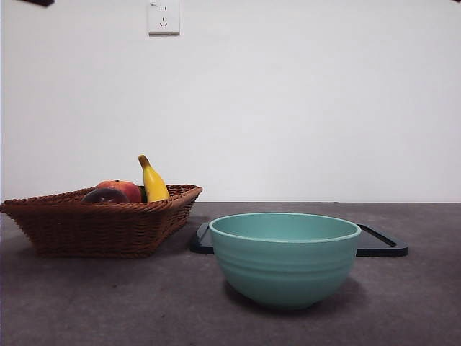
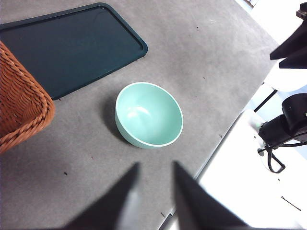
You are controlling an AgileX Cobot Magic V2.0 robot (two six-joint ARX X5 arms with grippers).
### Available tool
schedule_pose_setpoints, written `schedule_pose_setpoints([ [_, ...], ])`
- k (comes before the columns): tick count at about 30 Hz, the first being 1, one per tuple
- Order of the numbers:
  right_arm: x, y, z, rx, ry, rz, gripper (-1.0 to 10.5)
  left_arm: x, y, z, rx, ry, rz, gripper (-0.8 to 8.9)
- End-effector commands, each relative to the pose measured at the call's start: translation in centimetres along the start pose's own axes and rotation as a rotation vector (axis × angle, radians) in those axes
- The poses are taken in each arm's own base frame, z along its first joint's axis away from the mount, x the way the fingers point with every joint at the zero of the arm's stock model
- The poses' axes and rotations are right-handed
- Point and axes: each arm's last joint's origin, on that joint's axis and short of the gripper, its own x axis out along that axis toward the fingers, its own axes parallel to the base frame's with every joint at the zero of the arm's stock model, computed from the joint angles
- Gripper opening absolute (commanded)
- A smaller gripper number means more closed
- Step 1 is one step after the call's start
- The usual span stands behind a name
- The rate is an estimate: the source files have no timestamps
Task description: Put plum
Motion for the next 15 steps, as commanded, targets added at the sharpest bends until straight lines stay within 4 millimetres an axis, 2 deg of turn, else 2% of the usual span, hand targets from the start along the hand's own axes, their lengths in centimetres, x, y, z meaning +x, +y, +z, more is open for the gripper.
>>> schedule_pose_setpoints([
  [1, -0.21, 0.26, 0.38, -0.017, -0.013, 0.01, 0.1, -0.09, -0.14, 0.37, 0.021, -0.011, -0.01, 0.08],
  [15, -0.23, 0.27, 0.41, -0.036, -0.017, 0.01, 0.1, -0.09, -0.14, 0.38, 0.021, -0.012, -0.01, 0.08],
])
